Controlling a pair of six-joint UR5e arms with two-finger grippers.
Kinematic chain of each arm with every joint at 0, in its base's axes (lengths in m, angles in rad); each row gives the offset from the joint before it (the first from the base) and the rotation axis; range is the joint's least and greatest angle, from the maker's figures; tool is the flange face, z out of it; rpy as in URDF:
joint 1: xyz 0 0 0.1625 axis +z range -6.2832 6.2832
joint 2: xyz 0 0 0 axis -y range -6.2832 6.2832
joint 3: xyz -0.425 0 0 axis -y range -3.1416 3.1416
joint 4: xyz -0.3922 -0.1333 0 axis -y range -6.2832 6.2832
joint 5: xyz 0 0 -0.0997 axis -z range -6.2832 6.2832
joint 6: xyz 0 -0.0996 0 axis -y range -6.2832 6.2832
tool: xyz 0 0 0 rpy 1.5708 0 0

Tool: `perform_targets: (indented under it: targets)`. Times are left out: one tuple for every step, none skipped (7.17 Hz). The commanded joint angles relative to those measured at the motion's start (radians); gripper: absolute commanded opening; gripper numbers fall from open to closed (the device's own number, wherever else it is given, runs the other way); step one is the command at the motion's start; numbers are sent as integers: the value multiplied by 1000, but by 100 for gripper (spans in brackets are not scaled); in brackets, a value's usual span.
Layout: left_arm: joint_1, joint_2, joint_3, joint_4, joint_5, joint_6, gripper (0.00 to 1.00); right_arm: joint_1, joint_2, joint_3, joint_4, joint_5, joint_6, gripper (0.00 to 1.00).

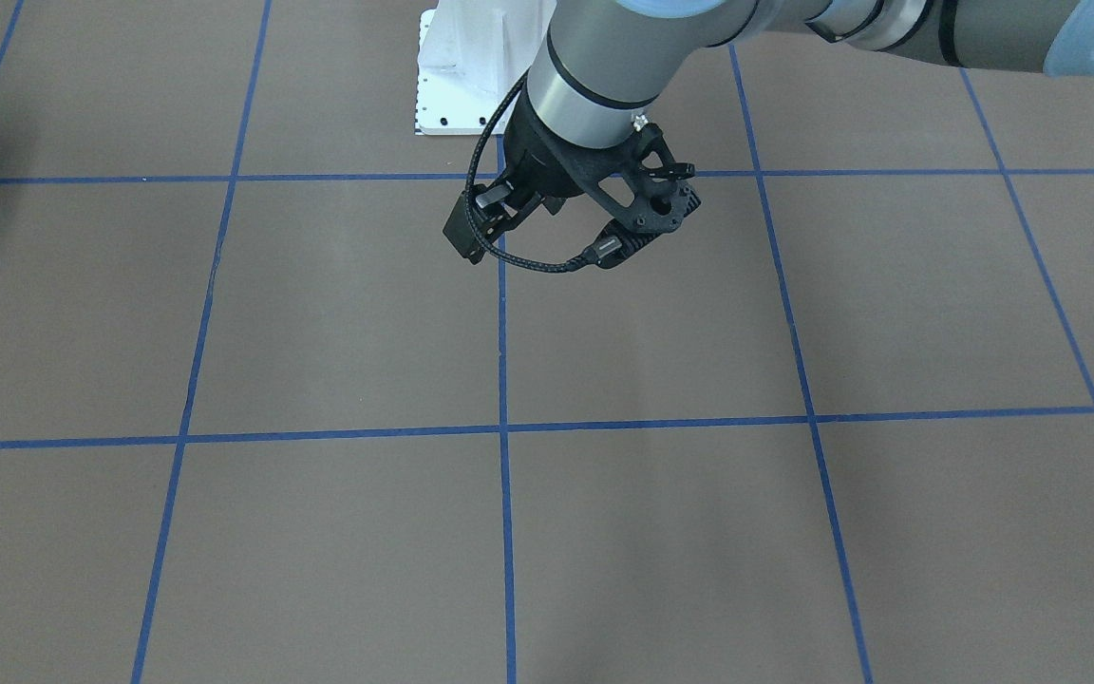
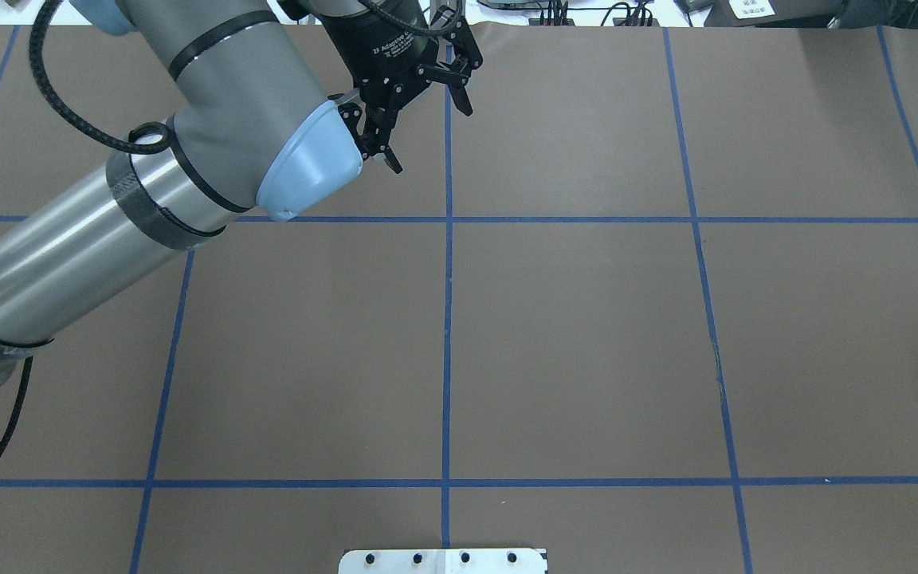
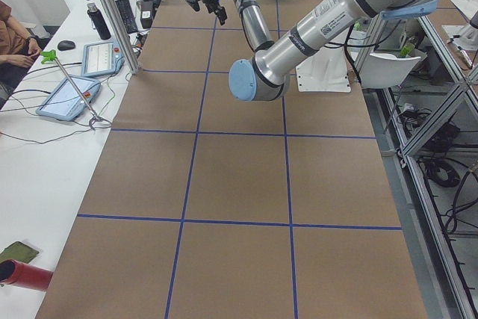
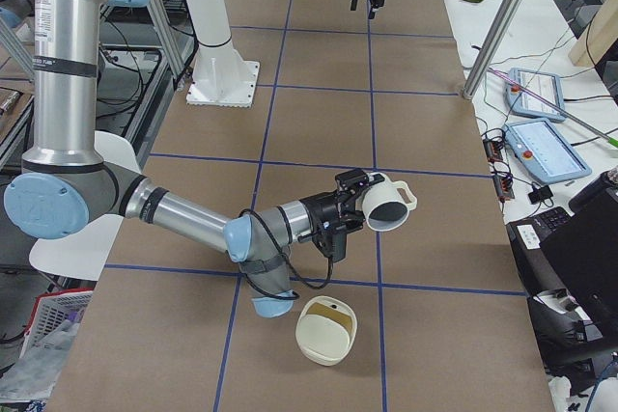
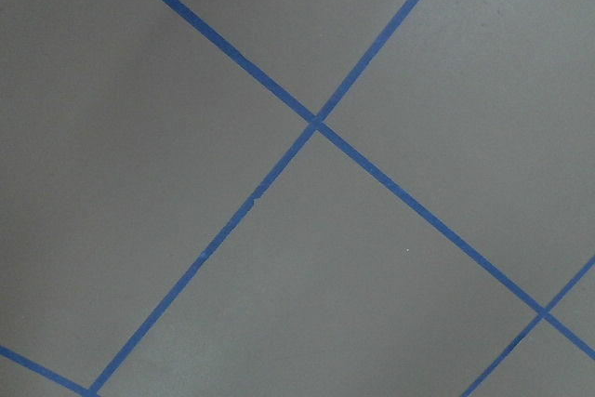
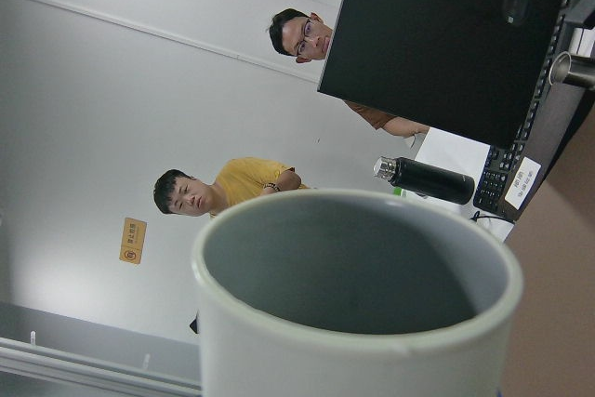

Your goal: Left arm hands cup to right arm to dump lemon

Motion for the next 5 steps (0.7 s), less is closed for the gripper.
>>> perform_targets:
  targets:
    - [0, 5, -4, 3, 5, 43, 100, 0, 1, 7, -94, 9, -289, 0]
    - [2, 7, -2, 3, 7, 53, 100, -5, 13, 17, -182, 11, -458, 0]
    - [0, 7, -2, 5, 7, 53, 100, -12, 28, 21, -258, 9, -597, 0]
    - [-1, 7, -2, 5, 7, 53, 100, -14, 56, 27, -321, 6, -670, 0]
    - [-1, 8, -4, 3, 7, 54, 100, -21, 100, 36, -393, 5, -675, 0]
